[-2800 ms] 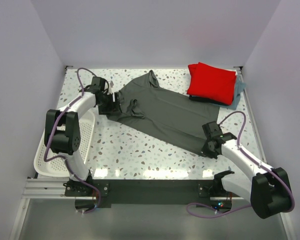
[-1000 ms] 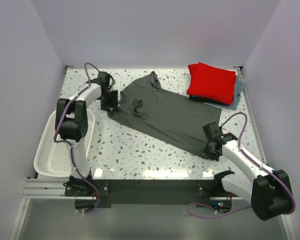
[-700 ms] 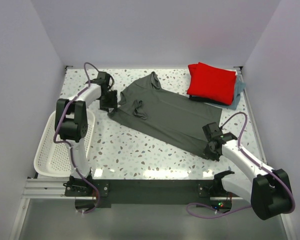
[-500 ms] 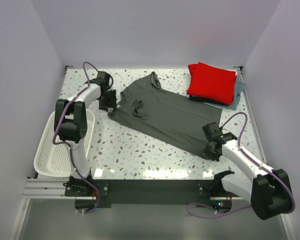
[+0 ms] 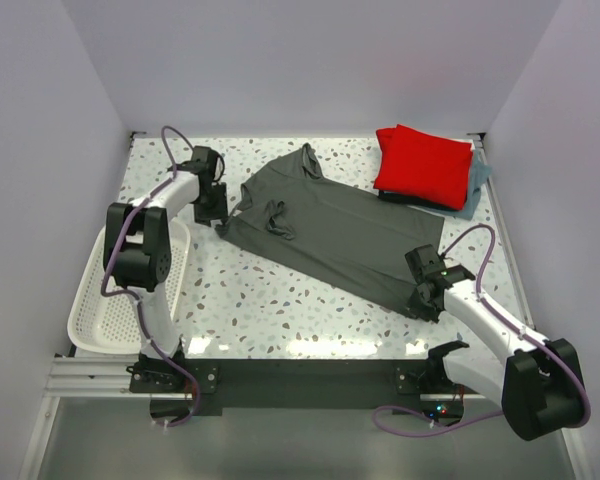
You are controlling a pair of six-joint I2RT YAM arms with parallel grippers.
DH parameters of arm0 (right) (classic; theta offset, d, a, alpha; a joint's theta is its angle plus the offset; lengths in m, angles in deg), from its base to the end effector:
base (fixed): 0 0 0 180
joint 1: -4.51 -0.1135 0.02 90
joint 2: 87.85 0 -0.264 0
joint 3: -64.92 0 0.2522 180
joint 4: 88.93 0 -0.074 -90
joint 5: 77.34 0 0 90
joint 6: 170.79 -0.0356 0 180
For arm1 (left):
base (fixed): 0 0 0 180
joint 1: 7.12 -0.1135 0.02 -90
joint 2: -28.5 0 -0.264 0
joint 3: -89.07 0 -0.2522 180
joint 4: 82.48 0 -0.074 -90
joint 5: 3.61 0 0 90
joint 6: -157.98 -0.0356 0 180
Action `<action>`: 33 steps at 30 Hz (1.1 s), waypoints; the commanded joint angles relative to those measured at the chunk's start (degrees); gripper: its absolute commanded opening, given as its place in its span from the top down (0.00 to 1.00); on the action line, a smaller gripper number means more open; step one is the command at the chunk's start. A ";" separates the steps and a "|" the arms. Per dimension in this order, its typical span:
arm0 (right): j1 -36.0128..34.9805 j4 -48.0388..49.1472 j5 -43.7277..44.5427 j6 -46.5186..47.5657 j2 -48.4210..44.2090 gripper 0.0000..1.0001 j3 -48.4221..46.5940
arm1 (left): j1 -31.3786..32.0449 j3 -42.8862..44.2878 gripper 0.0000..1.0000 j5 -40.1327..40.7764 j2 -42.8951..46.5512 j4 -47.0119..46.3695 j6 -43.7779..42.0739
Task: Fold and stack the t-shirts
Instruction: Fold the tshirt
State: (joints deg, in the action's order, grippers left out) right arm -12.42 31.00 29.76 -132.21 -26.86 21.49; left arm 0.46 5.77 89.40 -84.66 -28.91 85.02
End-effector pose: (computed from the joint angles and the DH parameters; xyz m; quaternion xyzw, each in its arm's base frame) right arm 0.1519 0.0353 0.1628 0.3068 0.9342 -0.0624 0.1712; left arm 0.3998 -0.0513 0.1818 -0.0857 0.9808 -0.0117 0.1749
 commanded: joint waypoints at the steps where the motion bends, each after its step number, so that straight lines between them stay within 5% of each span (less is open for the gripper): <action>1: -0.03 -0.63 2.06 -0.70 -0.70 1.00 -1.27 | -0.19 0.12 0.53 -1.85 1.02 -1.84 1.07; 17: -0.04 -0.80 2.50 -0.70 -0.96 1.00 -1.44 | -0.19 0.48 0.62 -3.36 -1.97 -1.58 0.54; 20: -0.03 -0.81 2.50 -0.79 -0.96 1.00 -1.44 | -0.28 -0.31 0.73 -3.27 -1.36 -1.84 0.54; 23: -0.03 -0.98 2.67 -0.88 -0.61 1.00 -1.44 | -0.54 -1.11 1.00 -3.18 -0.74 -2.02 0.45; 33: -0.03 -3.79 5.13 -3.07 2.46 1.00 -2.58 | -3.00 -2.43 1.00 -0.81 1.89 -2.46 1.86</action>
State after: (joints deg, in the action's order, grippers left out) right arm -12.42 29.95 31.25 -133.52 -25.48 20.86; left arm -1.38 4.24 86.12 -86.04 -29.80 85.85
